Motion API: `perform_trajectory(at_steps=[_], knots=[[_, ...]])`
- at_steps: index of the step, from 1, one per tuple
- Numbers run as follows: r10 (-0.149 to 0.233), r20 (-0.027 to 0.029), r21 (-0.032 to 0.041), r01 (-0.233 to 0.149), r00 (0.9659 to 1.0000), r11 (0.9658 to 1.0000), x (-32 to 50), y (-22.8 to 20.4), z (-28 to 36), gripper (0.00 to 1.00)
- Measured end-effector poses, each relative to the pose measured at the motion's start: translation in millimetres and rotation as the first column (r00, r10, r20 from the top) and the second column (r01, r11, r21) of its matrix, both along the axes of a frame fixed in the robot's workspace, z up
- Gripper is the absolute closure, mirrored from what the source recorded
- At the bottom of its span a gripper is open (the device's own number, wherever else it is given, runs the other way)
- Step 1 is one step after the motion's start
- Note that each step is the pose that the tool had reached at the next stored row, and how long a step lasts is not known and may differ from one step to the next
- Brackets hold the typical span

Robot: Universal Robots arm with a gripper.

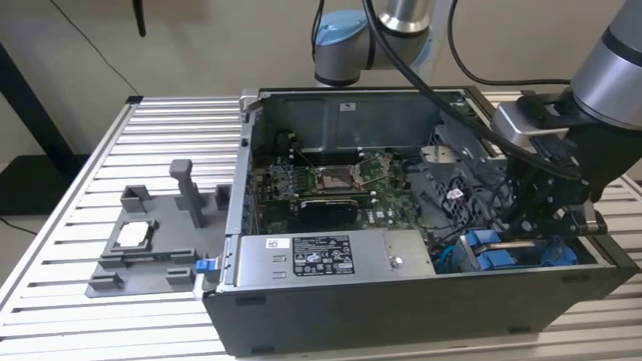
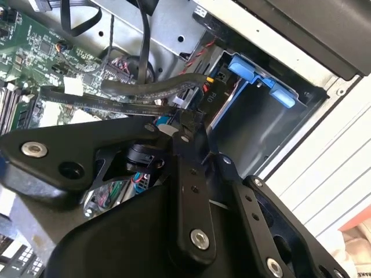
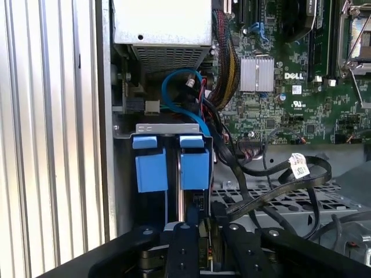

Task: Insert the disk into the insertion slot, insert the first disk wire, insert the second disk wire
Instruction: 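Insert the second disk wire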

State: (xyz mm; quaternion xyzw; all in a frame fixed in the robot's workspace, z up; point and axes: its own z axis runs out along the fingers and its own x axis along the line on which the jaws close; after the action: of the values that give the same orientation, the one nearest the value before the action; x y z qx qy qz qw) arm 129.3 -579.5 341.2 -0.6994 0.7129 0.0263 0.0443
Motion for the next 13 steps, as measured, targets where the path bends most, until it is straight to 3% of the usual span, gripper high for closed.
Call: perform_trajectory(at_steps=[3,13], knots=[[0.000,-0.0004,-0.0003,0.000,1.0000,1.0000,0.0,0.0,2.8,0.76],[-0.002,-0.0004,-0.0001,0.002,1.0000,1.0000,-0.1,0.0,28.1,0.76]])
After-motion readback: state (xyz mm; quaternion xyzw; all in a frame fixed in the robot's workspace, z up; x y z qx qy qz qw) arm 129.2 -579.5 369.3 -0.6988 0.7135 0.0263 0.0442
